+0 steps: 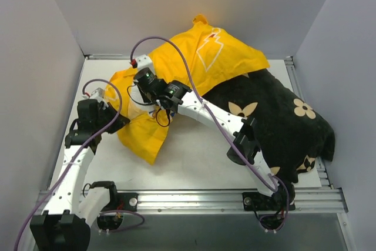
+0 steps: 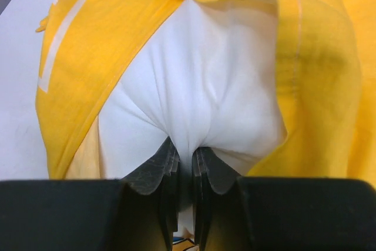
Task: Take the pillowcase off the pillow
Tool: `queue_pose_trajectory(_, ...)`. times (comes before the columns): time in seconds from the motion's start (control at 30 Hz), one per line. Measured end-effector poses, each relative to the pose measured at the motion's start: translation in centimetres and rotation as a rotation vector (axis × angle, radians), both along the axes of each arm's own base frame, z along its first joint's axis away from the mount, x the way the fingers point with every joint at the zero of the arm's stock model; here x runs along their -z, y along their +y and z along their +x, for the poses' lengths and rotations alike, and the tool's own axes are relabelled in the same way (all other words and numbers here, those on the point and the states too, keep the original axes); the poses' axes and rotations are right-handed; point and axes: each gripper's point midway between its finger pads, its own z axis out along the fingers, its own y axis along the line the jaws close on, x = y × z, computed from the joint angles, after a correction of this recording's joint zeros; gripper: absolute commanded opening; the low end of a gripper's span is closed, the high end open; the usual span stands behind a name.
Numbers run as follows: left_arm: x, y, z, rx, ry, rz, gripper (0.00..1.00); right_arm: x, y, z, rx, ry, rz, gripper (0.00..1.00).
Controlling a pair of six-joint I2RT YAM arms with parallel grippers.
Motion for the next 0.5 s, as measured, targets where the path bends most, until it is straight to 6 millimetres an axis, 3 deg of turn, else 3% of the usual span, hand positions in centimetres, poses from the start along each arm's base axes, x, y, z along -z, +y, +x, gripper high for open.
queue_pose_trajectory(0.27, -0.9, -1.7, 2.9, 0.052, 0.019, -0.041, 0.00, -5.1, -1.7, -2.0, 0.022, -0.204, -0.137, 0.00)
queue_pose_trajectory(0.5, 0.0, -3.7, 6.4, 0.106, 0.090, -0.056, 0.00, -5.9, -3.1, -3.0, 0.034, -0.277, -0.244, 0.00)
